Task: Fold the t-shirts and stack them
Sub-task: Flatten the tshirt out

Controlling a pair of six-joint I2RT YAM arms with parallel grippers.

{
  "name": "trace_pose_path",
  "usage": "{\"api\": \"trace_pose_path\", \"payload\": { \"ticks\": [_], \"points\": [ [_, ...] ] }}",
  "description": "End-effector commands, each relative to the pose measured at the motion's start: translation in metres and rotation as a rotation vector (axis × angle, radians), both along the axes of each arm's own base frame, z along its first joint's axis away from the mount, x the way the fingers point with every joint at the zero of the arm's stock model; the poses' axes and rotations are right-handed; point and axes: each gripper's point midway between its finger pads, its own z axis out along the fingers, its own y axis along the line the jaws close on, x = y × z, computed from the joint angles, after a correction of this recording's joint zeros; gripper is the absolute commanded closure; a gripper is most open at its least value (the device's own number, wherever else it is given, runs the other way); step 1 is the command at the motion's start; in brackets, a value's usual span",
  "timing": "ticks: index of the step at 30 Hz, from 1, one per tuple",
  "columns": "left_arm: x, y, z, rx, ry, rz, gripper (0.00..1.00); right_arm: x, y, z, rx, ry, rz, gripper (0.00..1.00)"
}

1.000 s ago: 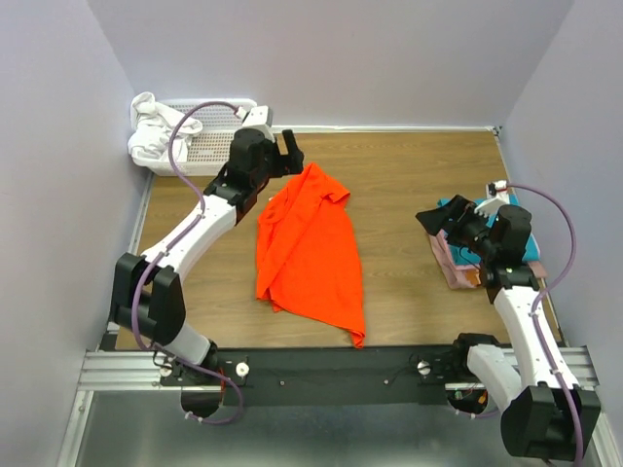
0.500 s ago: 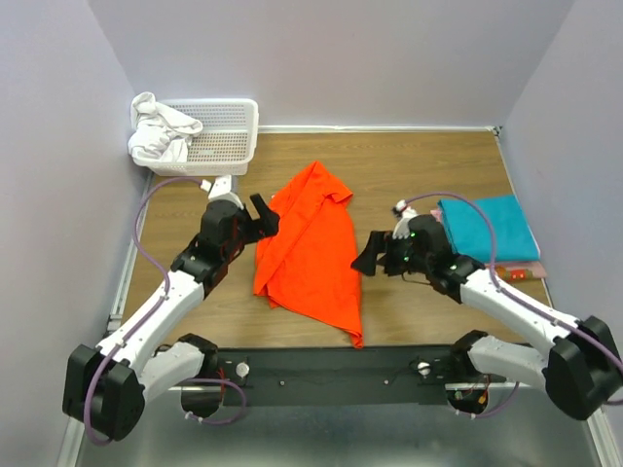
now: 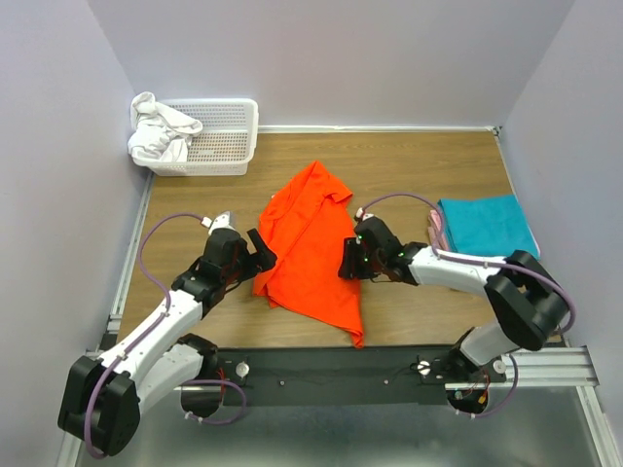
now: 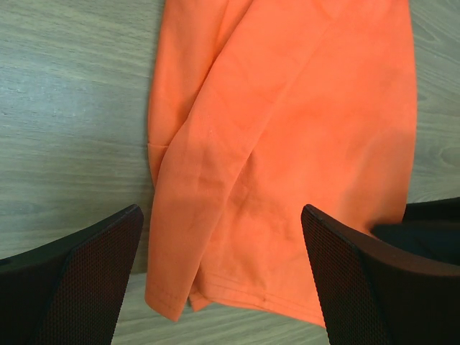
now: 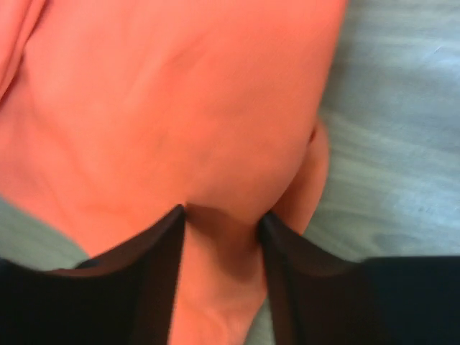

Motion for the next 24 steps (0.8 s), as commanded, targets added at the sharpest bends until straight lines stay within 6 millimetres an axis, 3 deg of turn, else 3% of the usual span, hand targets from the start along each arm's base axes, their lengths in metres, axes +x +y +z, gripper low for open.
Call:
{"api": "trace_pose_path", "payload": {
  "ticks": [1, 2, 7, 13, 15, 19, 22, 24],
  "points": [
    [-0.004, -0.006, 0.002, -0.034, 0.011, -0.012, 0.02, 0.036, -0.005, -0.008, -0.09, -0.064, -0.145, 0.56],
    [-0.004, -0.006, 0.001, -0.032, 0.015, -0.015, 0.02, 0.042, -0.012, -0.011, -0.132, -0.072, -0.185, 0.63],
    [-0.004, -0.01, -0.004, -0.026, 0.028, -0.039, 0.01, 0.075, -0.029, -0.02, -0.258, -0.109, -0.281, 0.77],
    [-0.012, -0.026, -0.008, -0.054, 0.039, -0.13, 0.02, 0.123, -0.051, -0.02, -0.297, -0.119, -0.362, 0.77],
    [-0.014, -0.033, -0.01, -0.05, 0.039, -0.161, 0.02, 0.138, -0.049, -0.012, -0.297, -0.142, -0.359, 0.73],
    [-0.02, -0.045, -0.013, -0.024, 0.045, -0.208, 0.02, 0.146, -0.045, 0.01, -0.274, -0.184, -0.344, 0.61],
    [-0.024, -0.06, -0.013, 0.007, 0.046, -0.259, 0.02, 0.142, -0.047, 0.028, -0.247, -0.211, -0.345, 0.45],
    [-0.022, -0.072, -0.01, 0.039, 0.032, -0.286, 0.02, 0.134, -0.052, 0.03, -0.244, -0.209, -0.352, 0.28]
  ]
}}
